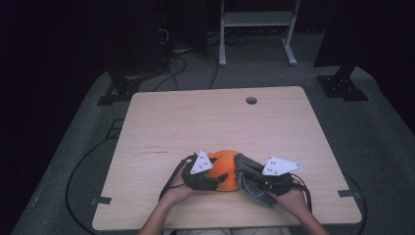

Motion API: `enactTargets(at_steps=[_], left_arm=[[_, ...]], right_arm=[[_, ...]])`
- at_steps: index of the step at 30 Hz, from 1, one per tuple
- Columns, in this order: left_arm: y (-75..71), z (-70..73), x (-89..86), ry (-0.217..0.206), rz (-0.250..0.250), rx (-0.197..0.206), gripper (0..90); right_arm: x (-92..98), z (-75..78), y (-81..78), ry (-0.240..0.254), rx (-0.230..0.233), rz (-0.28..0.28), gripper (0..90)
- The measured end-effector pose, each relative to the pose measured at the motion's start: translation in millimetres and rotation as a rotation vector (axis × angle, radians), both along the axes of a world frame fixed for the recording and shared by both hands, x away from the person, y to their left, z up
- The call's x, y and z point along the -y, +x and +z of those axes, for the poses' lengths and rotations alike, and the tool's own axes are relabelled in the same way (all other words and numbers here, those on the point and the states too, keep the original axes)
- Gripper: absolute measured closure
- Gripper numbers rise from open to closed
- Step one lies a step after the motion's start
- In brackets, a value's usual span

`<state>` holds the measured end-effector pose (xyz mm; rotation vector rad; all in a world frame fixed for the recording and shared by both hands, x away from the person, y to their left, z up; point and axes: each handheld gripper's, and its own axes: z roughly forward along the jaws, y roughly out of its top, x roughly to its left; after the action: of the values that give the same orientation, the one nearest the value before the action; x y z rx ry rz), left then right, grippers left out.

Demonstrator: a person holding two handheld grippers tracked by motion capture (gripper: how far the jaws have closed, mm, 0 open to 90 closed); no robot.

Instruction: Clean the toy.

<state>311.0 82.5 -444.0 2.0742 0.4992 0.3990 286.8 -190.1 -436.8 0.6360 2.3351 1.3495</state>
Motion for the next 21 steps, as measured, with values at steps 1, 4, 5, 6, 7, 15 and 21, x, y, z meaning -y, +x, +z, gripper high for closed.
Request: enactTargets(at_steps=[1, 4, 5, 6, 7, 15, 21], left_arm=[[0.0, 0.3, 0.3, 0.002, 0.002, 0.000, 33.9], [0.4, 0.5, 0.5, 0.005, -0.001, 0.001, 33.9], [0.5, 0.4, 0.6, 0.005, -0.001, 0.001, 33.9], [0.6, 0.2, 1.0, 0.006, 0.001, -0.001, 33.9], [0.7, -0.3, 1.3, 0.003, 0.002, 0.000, 33.9], [-1.4, -0.3, 2.9, 0.011, -0.005, 0.006, 34.0], [-5.4, 2.6, 4.3, 0.026, -0.038, 0.013, 33.6]], right_arm=[[0.0, 0.0, 0.0, 0.000, 0.000, 0.000, 77.0], [10.2, -2.1, 4.1, -0.005, -0.019, -0.052, 77.0], [13.3, -2.9, 4.7, -0.005, -0.026, -0.063, 77.0], [13.9, -2.8, 4.4, -0.003, -0.026, -0.064, 77.0], [13.0, -1.4, 2.8, 0.013, -0.017, -0.058, 77.0], [3.6, 2.8, 1.7, 0.000, 0.009, -0.028, 76.9], [8.9, 6.1, 3.2, 0.050, 0.004, -0.044, 76.7]])
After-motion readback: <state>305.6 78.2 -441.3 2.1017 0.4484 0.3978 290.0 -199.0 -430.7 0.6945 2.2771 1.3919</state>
